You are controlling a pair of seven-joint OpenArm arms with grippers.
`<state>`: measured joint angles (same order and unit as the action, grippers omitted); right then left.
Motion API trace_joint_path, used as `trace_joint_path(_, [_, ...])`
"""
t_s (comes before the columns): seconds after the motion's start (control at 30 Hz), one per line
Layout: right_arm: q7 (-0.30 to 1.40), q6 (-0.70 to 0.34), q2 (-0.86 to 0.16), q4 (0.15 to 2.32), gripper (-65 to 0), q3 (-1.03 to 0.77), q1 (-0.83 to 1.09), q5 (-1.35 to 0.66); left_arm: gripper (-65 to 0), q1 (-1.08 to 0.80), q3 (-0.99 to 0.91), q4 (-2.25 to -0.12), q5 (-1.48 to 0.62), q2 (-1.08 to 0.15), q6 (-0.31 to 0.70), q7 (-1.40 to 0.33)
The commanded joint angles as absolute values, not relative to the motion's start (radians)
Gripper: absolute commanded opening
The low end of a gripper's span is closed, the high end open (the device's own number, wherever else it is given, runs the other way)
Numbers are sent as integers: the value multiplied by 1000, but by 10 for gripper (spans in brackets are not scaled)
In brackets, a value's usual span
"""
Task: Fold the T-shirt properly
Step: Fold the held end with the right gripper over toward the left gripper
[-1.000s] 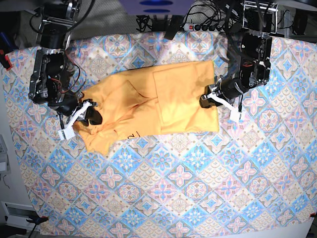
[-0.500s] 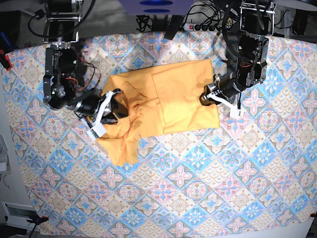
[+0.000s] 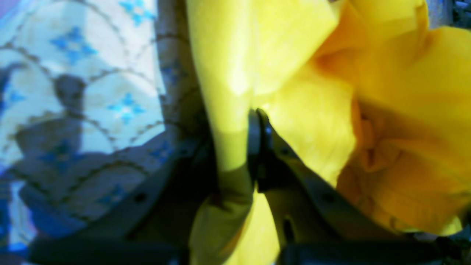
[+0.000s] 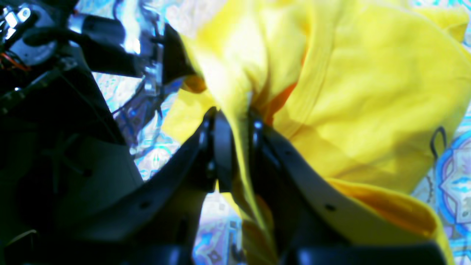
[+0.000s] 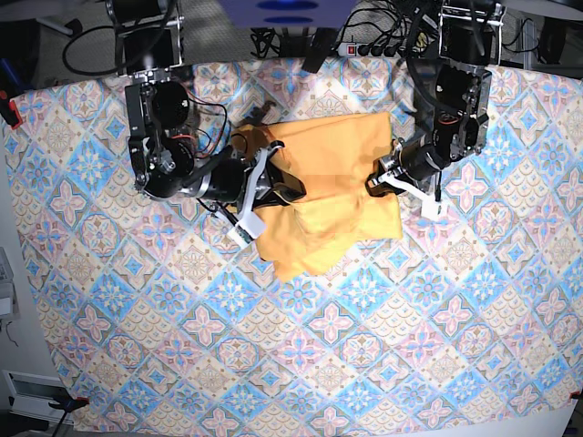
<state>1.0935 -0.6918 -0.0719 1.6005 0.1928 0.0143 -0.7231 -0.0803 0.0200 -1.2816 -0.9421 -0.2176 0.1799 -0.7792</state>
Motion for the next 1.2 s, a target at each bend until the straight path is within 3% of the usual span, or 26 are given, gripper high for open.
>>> trace_joint_path(0.0, [1078,-698,-76,1615,-607,191,-4,-748,-650,-67,18,-1294,-957,-222,191,-771])
trace_joint_path(0.17, [1082,-698,-74,1612,-606,277,-56,-725,-650,-65,16,-1294,-928,-202,191,-771])
trace_joint_path(0.33, [1084,-698,-35,1612,-606,412,-107,-584,-650,-65,12,-1294,-837,-173,191,-771])
trace_joint_path(0.8, [1104,-698,42,1455,-604,839,-219,-252,-650,-67,10,-1294,-837,-159,191,-751])
trace_joint_path(0.93, [1041,-698,21,1443,-593,812,-214,-185,-650,-73,10,-1299,-839,-160,191,-751])
trace_joint_path(1.17, [978,-698,-5,1452,-443,573,-168,-185,-650,-82,12,-1300,-914,-171,193,-754])
